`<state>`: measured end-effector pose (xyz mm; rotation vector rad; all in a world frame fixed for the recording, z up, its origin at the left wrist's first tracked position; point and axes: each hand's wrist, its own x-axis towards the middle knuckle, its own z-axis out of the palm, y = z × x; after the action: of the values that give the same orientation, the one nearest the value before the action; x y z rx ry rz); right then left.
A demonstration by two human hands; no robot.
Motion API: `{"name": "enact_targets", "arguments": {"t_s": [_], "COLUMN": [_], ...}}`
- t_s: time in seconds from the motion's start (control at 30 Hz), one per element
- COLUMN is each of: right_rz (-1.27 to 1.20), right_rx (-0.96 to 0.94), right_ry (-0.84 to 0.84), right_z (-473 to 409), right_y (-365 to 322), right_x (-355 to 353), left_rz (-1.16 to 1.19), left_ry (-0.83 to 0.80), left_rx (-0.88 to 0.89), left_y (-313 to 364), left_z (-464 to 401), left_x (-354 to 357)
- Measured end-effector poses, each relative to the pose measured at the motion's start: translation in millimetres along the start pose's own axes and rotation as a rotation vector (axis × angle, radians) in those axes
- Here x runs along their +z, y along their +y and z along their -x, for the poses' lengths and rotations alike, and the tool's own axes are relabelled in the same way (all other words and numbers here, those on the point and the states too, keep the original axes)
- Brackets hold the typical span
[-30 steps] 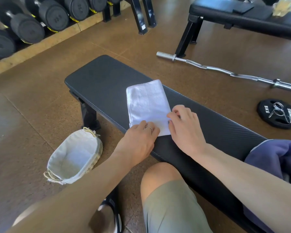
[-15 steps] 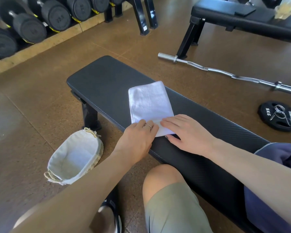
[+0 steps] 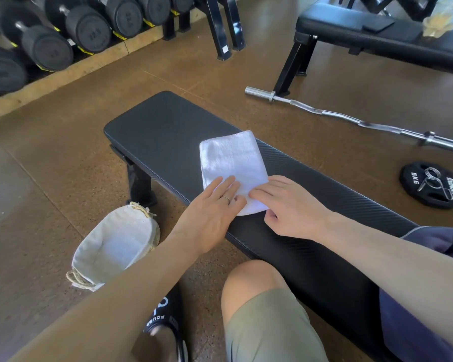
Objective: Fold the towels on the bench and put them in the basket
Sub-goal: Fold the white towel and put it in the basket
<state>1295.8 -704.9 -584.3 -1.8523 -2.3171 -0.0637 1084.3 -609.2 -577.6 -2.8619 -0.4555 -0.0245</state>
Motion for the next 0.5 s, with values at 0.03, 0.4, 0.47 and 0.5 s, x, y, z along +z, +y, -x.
{"name": "enact_targets", "arguments": {"t_s": [0.03, 0.4, 0.47, 0.5], "right_rz": [0.005, -0.008, -0.017, -0.004], "right_rx": [-0.008, 0.025, 0.036, 0.039], "right_ry": [0.004, -0.088, -0.12, -0.128], "right_z": [0.8, 4.3, -0.1, -2.2], "right_y": [0.4, -2.6, -3.0, -3.0], "right_x": [1.3, 7.0, 6.4, 5.7], "left_rz": [0.009, 0.19, 0.187, 0.194], "left_ry": [-0.015, -0.138, -0.157, -0.169], "left_rx": [0.004, -0.015, -0.043, -0.071], "left_y": [-2.8, -10.8, -11.5, -12.8], "left_z": [0.2, 1.2, 1.4, 1.7], "left_x": [0.8, 13.3, 12.3, 10.3]}}
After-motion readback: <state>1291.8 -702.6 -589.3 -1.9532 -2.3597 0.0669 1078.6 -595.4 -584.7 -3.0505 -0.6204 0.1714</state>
